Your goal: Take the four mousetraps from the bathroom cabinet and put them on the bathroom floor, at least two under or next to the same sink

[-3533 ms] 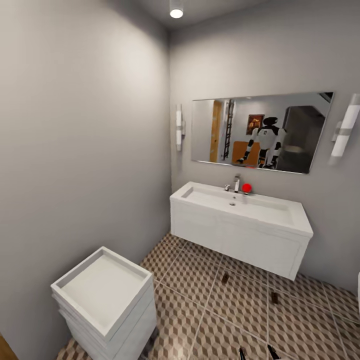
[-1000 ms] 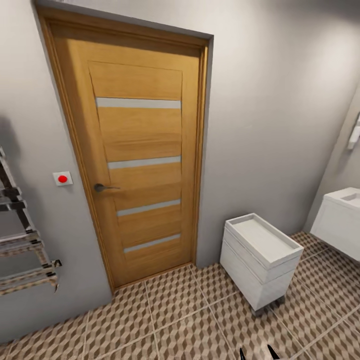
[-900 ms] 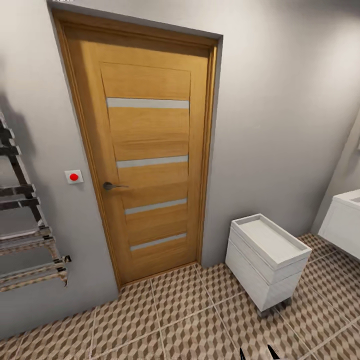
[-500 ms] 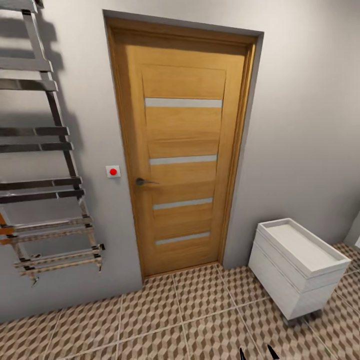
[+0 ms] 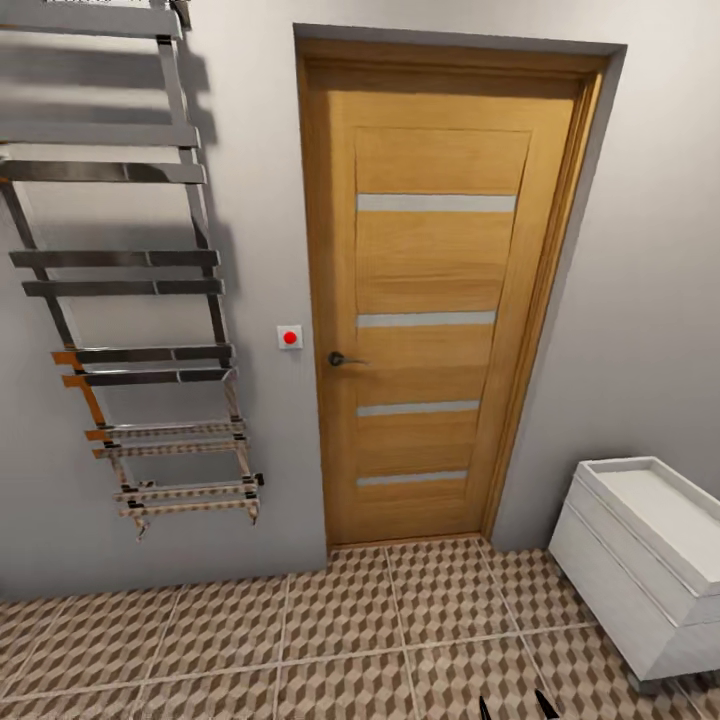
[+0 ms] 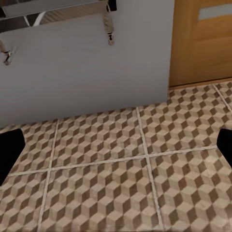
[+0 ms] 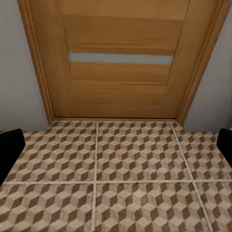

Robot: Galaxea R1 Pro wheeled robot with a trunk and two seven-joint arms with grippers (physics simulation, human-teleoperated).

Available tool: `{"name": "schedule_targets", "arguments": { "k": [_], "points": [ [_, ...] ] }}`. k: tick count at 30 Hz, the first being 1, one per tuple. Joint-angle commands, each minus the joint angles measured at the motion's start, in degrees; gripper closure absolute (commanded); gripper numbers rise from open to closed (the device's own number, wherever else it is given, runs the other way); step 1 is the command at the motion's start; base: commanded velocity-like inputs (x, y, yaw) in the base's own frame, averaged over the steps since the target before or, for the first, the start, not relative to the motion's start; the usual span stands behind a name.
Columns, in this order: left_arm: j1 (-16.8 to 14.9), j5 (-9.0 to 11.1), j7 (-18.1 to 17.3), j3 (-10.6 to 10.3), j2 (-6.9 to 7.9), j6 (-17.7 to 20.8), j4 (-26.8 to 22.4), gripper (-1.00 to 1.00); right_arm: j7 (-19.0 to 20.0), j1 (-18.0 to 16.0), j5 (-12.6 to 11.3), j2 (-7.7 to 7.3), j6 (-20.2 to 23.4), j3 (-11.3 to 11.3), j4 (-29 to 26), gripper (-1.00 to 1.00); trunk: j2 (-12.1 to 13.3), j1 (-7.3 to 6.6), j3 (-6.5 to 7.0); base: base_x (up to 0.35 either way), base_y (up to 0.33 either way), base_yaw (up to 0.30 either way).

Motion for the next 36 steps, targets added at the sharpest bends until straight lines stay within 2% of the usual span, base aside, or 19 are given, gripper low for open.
{"name": "schedule_targets", "arguments": {
  "k": [1,36],
  "points": [
    [-0.07,0.06,0.38,-0.48,-0.04,-0.23,0.19,-1.00,0.21,0.00,-0.60,-0.03,-0.14,0.42,0.01,-1.00,-0.04,0.02,-0.04,0.000,0.004,0.286],
    [-0.07,0.07,0.38,-0.49,-0.12,-0.23,0.19,-1.00,0.21,0.00,-0.60,-0.05,-0.14,0.42,0.01,-1.00,-0.04,0.02,-0.79,0.000,0.000,0.286]
  ]
}}
